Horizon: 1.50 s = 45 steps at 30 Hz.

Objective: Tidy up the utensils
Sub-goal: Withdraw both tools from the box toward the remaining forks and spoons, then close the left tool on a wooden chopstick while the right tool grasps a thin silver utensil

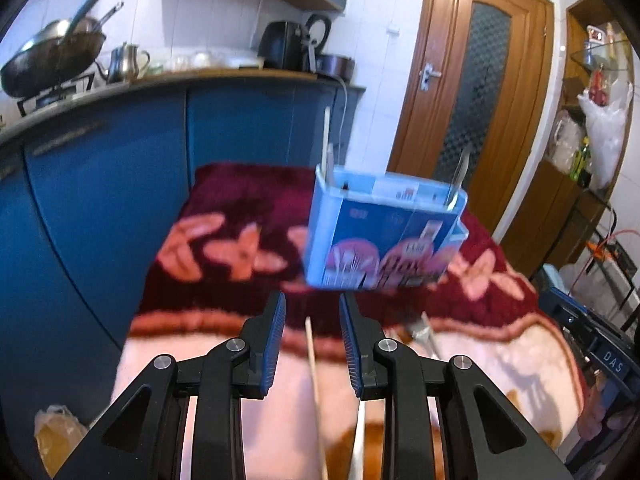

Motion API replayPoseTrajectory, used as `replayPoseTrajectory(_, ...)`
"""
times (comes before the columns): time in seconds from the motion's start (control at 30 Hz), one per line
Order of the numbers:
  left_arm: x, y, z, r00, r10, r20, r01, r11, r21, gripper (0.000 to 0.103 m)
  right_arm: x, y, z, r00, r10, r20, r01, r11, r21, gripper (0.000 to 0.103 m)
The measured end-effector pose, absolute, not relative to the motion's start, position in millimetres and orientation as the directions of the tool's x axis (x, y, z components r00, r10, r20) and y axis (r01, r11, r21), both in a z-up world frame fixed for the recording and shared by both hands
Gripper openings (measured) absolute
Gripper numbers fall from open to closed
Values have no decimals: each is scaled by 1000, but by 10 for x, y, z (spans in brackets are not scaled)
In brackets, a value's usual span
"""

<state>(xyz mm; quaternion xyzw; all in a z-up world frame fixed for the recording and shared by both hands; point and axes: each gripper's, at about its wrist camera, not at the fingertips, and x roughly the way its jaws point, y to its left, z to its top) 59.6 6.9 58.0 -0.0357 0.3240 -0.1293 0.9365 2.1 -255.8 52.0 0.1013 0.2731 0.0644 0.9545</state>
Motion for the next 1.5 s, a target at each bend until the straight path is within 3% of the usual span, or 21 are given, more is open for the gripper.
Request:
replayPoseTrajectory(0.5,739,-71,50,620,-259,-741,232,962,-142,28,39,-2604,95,770,171,-615,-13,967,254,37)
replayPoseTrajectory(0.9,878,-126,-125,505,-267,-821,257,954,-151,28,52,-2671,-60,746,184,-641,4,960,281,39)
replayPoseTrajectory(1.23,1010,-68,-125,419,-304,-856,278,940,-197,7,72,-2669,-81,733,188,-654,0,961,277,39)
replayPoseTrajectory(1.5,982,62,-130,438,-385,-813,248,920,-302,4,162,-2540,-50,702,206,-682,-31,965,260,39)
